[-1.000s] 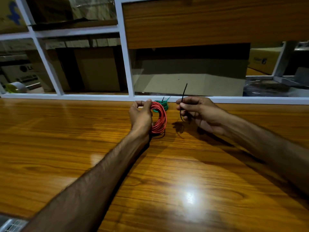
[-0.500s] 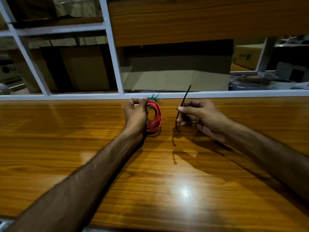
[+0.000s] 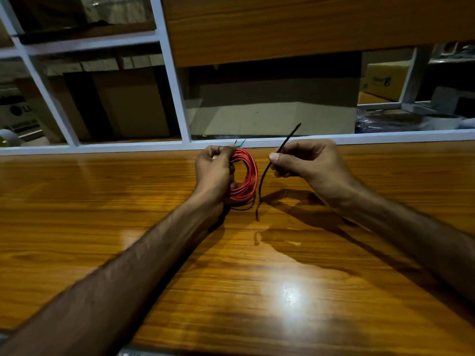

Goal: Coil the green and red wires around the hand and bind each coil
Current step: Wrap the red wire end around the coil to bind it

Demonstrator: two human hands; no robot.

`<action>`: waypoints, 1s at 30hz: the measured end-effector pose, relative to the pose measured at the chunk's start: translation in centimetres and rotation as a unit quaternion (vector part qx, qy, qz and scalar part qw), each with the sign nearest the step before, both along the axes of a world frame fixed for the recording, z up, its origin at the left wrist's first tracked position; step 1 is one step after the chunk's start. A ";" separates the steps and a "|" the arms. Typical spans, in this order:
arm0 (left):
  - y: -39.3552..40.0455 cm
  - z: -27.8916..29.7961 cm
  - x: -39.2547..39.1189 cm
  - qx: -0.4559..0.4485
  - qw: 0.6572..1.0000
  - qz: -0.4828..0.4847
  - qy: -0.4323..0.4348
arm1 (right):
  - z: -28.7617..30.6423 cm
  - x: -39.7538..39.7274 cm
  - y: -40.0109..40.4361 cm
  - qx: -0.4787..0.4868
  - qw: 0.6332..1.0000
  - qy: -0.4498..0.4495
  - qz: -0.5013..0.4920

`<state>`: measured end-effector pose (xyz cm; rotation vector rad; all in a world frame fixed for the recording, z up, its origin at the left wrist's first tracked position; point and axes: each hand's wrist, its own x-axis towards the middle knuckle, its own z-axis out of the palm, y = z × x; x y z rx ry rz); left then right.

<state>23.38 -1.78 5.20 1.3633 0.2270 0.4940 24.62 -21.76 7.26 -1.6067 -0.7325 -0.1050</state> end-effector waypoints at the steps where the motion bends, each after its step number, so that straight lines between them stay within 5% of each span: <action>1: -0.1 0.0 -0.1 -0.002 1.000 -0.006 0.000 | 0.1 -0.1 0.0 0.003 1.000 -0.002 -0.001; 8: -0.6 0.0 -0.5 -0.008 1.000 -0.027 -0.003 | 0.1 0.0 -0.1 0.021 1.000 0.020 -0.006; 18: -0.4 -0.2 -0.3 -0.007 1.000 -0.022 -0.001 | 0.3 0.1 0.2 0.157 0.955 0.223 0.112; 30: -0.6 0.0 -0.6 -0.011 1.000 -0.023 -0.004 | 0.5 0.1 0.3 0.198 0.930 0.284 0.121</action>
